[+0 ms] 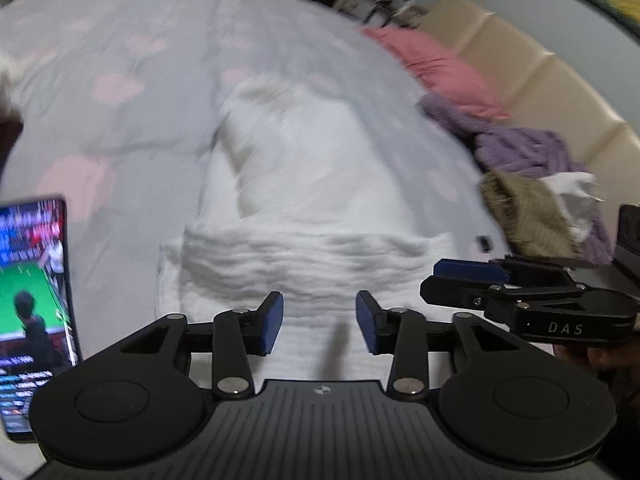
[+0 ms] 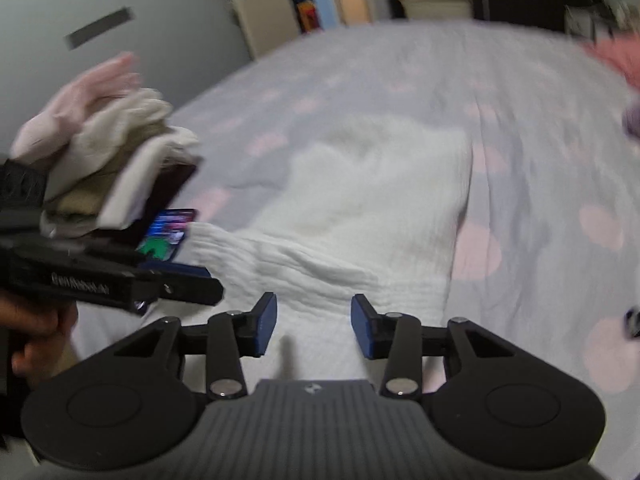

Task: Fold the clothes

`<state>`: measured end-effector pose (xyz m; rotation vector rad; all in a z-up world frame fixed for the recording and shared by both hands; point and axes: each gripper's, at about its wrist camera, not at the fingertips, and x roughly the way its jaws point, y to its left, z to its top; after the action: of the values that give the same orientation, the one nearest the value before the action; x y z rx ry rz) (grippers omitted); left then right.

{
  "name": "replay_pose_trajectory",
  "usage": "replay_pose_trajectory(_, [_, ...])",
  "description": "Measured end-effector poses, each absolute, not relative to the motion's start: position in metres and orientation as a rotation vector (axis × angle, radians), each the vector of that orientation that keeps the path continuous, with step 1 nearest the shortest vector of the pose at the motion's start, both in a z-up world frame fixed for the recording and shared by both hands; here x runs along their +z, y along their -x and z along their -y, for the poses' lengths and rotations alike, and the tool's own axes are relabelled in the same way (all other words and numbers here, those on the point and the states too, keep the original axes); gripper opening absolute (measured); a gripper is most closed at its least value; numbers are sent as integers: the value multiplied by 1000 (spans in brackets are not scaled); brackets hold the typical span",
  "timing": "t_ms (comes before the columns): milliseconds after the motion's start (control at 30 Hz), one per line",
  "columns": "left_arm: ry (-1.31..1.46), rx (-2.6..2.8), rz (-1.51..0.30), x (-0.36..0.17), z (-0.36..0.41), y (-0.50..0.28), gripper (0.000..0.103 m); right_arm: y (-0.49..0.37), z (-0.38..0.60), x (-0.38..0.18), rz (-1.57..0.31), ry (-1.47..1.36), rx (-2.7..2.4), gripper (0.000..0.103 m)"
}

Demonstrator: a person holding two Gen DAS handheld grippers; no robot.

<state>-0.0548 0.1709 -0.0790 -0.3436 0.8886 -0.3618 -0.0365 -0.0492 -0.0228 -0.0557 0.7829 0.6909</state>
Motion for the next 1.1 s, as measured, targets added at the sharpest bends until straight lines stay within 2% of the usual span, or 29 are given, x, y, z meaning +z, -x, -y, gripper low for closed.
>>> replay_pose_trajectory(200, [123,-463,-790,-65,-168,113,44,100,75,-12,-631,344,770,53])
replay_pose_trajectory(367, [-87,-515,-723,-72,-159,157,44,146,89,-30,-588,501,819,54])
replay_pose_trajectory(667, [-478,-568,-611,-96,-138,226,51,213,54,-70,-344,982,890,59])
replay_pose_trajectory(867, [-669,-542,-558,-123,-124,243,55,219,47,-82,-354,1028,878,60])
replay_pose_trajectory(1100, [-693,-504,-592,-134,-125,238,55,224,47,-94,-341,1098,803,60])
